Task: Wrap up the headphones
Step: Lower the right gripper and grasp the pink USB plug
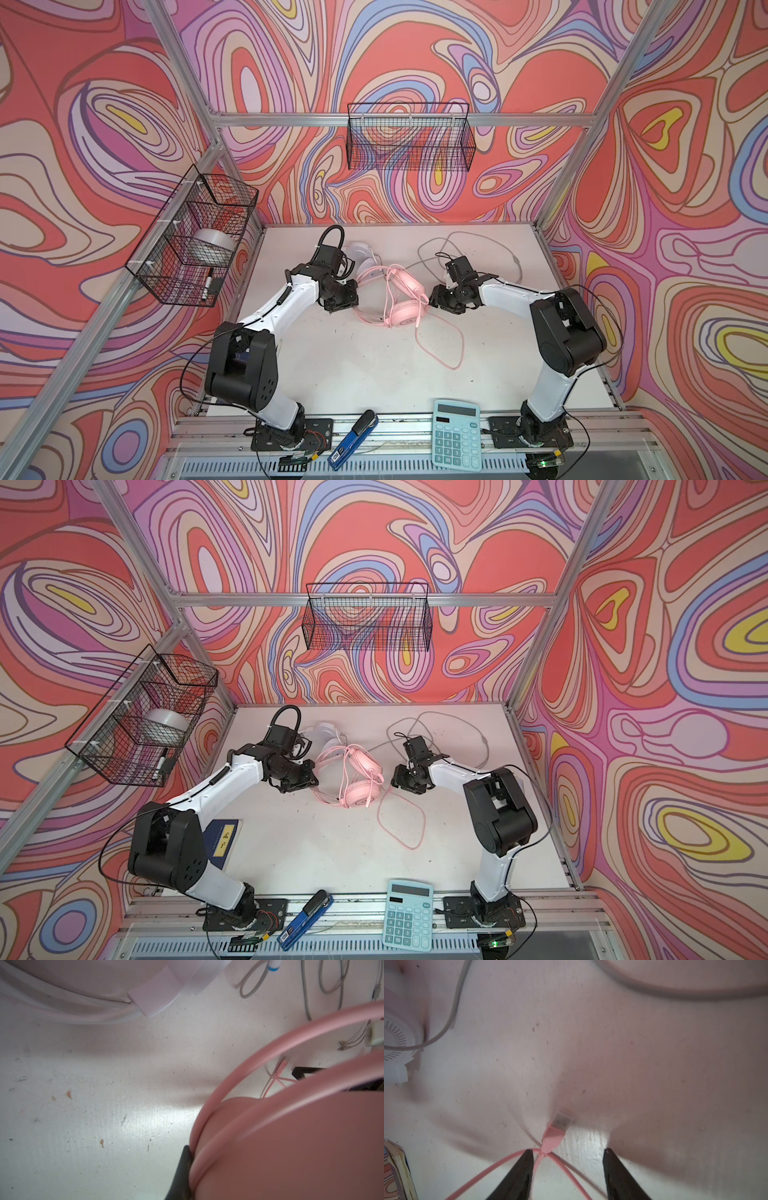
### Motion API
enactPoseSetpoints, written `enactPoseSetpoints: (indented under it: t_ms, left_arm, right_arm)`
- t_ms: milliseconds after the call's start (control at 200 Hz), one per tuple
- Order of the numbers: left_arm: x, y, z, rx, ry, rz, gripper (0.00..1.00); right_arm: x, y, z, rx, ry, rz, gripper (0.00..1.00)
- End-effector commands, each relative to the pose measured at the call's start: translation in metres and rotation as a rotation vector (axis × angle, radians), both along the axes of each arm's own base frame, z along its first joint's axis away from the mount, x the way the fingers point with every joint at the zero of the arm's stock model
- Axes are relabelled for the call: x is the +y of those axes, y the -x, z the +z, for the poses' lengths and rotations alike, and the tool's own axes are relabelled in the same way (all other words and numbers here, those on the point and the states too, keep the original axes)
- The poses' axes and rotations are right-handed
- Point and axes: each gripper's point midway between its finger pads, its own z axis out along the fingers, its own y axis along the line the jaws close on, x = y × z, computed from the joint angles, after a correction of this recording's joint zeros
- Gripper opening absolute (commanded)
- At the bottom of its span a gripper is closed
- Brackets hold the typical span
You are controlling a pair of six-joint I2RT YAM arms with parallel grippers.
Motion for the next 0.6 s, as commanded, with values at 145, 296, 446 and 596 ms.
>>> enactPoseSetpoints:
  t_ms: [145,296,446,596]
  left_arm:
    - [-0.008,-0.004,0.014,-0.028,0.072,0.008,0.0]
    - [-0.006,0.0,0.016,-0.038,0.068,0.012,0.0]
    - [-0.005,0.003,0.018,-0.046,0.073,0.017,0.0]
    - [-0.003,0.005,0.018,-0.046,0.065,0.024,0.0]
  right_arm:
    - [0.012,-0.007,-0.009,0.046,0.053,-0.048,0.57]
    - [0.002,0.009,-0.028,0.156,0.111,-0.096,0.52]
    - [-0.013,0.028,-0.042,0.241,0.197,-0.099,0.42]
    - [-0.024,0.039,-0.055,0.287,0.276,-0.044,0.4]
